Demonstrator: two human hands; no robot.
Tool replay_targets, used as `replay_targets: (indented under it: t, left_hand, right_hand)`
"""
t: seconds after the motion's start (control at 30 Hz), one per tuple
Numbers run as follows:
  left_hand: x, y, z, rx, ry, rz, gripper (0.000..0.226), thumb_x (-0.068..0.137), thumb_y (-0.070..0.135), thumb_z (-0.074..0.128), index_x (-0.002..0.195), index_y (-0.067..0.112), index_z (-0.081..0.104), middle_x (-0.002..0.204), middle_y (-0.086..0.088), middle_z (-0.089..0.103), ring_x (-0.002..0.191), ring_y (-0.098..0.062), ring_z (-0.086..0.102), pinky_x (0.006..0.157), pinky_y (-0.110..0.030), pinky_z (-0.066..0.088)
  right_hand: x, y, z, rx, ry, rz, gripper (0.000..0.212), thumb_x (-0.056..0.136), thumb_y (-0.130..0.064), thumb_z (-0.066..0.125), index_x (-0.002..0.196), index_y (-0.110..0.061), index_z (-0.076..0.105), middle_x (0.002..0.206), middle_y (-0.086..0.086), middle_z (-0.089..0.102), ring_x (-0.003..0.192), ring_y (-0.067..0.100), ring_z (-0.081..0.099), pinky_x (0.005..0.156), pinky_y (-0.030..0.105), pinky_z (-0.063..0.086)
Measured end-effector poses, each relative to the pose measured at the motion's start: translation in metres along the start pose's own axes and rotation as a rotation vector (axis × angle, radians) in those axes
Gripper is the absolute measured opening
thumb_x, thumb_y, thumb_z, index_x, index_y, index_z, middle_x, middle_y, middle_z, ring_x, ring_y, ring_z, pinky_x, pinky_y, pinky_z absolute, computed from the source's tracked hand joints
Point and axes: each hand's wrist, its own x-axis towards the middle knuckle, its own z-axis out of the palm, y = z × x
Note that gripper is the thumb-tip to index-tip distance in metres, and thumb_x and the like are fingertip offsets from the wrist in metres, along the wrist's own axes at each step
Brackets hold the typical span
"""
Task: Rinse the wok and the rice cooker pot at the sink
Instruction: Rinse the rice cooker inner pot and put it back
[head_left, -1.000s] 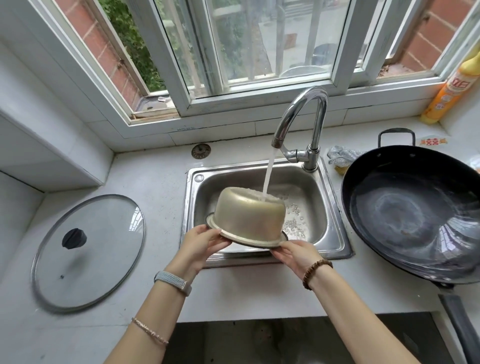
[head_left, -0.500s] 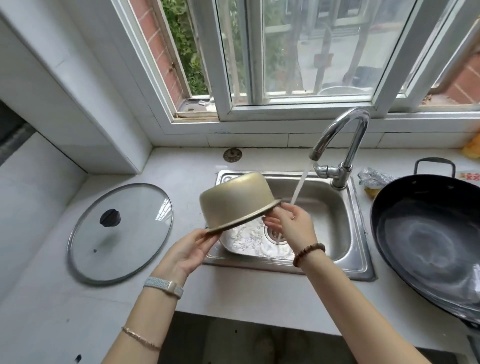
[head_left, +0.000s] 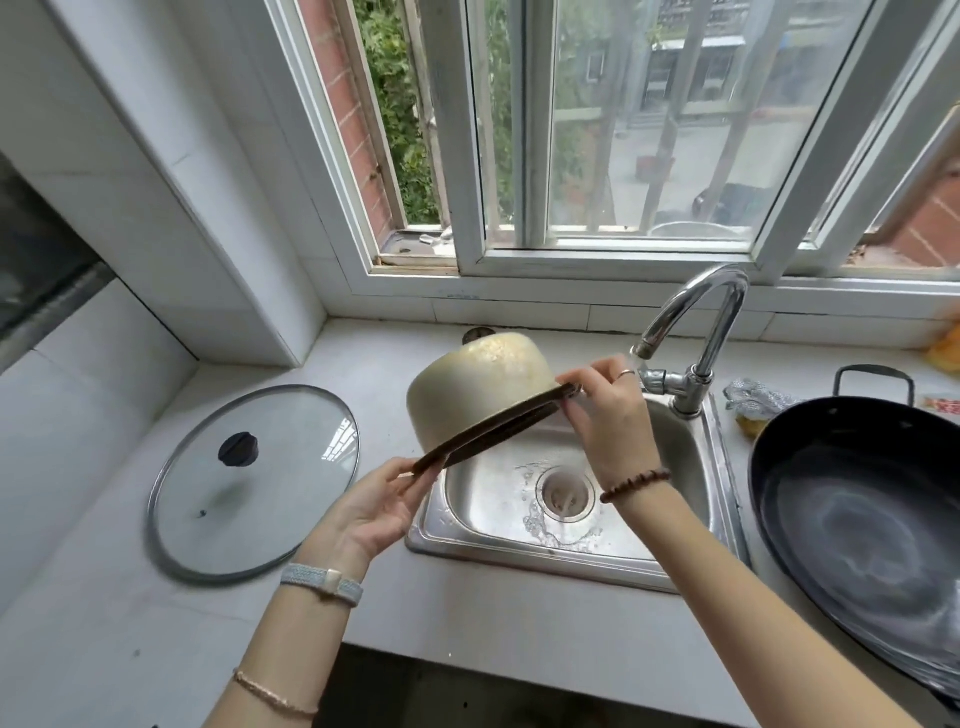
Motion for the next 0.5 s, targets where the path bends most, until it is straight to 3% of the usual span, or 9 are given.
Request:
replay_targets:
  t: [0.13, 0.27, 0.37, 0.5]
  left_hand:
    - [0.004, 0.002, -0.009, -0.016, 0.007, -0.034, 0.048, 0.087, 0.008, 0.057, 0.123, -0.022, 0.045, 0.108, -0.026, 0.064, 0.068, -0.025, 0.074, 0.071, -0.027, 0.059]
    - [0.016, -0.007, -0.021, 0.240, 0.102, 0.025, 0.049, 0.100, 0.030, 0.050, 0.109, -0.017, 0.057, 0.105, -0.028, 0.067, 0.084, -0.032, 0.071, 0.069, -0.035, 0.062]
    - [0.032, -0.021, -0.034, 0.445, 0.257, 0.212, 0.036, 0.100, 0.025, 0.052, 0.110, -0.009, 0.057, 0.109, -0.024, 0.065, 0.088, -0.035, 0.068, 0.072, -0.038, 0.059]
    - [0.035, -0.036, -0.042, 0.787, 0.322, 0.574, 0.022, 0.088, 0.018, 0.070, 0.107, 0.013, 0.060, 0.112, -0.006, 0.069, 0.096, -0.016, 0.069, 0.088, -0.037, 0.056]
  right_hand:
    - [0.012, -0.009, -0.003, 0.014, -0.045, -0.116, 0.009, 0.081, -0.007, 0.072, 0.087, -0.008, 0.067, 0.102, 0.007, 0.063, 0.081, 0.020, 0.061, 0.076, 0.029, 0.053]
    - [0.024, -0.018, 0.003, -0.073, -0.093, -0.148, 0.009, 0.083, -0.012, 0.070, 0.091, -0.010, 0.065, 0.079, 0.005, 0.065, 0.066, 0.023, 0.061, 0.060, 0.041, 0.054]
    - [0.031, -0.022, 0.005, -0.115, -0.122, -0.116, 0.011, 0.084, -0.015, 0.069, 0.092, -0.010, 0.064, 0.075, 0.006, 0.064, 0.067, 0.029, 0.061, 0.061, 0.042, 0.052]
    - [0.042, -0.023, 0.006, -0.116, -0.179, 0.014, 0.014, 0.087, -0.020, 0.065, 0.098, -0.012, 0.066, 0.087, 0.008, 0.070, 0.084, 0.031, 0.063, 0.076, 0.041, 0.050]
